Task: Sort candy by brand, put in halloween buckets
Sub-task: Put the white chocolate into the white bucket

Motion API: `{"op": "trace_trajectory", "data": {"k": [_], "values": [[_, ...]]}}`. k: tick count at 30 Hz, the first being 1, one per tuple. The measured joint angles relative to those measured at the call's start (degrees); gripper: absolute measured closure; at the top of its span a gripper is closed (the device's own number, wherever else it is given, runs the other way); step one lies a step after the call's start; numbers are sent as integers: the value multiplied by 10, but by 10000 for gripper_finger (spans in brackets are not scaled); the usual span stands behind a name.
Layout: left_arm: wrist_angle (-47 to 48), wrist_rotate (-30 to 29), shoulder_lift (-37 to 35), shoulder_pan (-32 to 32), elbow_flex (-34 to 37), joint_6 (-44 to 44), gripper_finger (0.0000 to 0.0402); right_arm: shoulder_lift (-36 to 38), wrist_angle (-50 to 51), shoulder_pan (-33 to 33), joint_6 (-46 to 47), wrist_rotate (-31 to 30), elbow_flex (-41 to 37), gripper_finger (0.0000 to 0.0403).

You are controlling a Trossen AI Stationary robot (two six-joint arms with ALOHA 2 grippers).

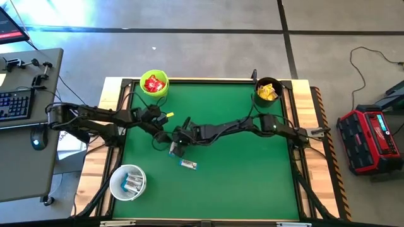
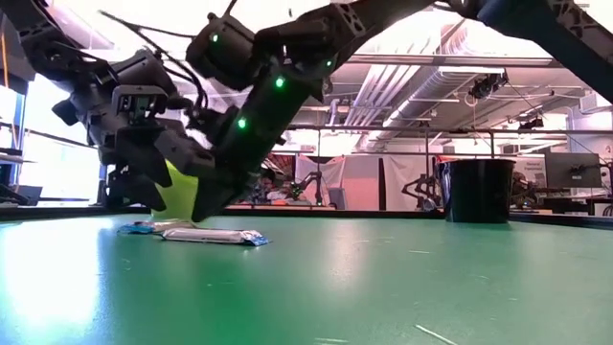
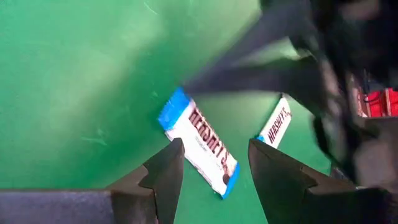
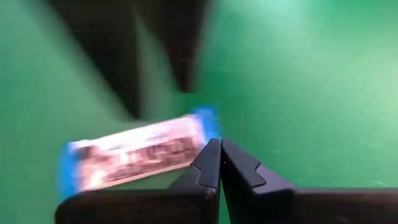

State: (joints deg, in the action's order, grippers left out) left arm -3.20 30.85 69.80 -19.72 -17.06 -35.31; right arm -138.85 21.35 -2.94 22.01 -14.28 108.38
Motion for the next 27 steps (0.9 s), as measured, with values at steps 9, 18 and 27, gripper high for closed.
{"op": "trace_trajectory", "data": {"k": [9, 18, 27], "values": [[-10, 6, 0, -42, 0, 31, 232, 15, 15, -55, 16, 8, 1, 403], [-2, 45, 0, -66, 0, 60, 232, 13, 19, -44, 114, -60, -10, 403], [18, 46, 0, -68, 1, 80, 232, -2, -31, -16, 95, 30, -10, 403]]}}
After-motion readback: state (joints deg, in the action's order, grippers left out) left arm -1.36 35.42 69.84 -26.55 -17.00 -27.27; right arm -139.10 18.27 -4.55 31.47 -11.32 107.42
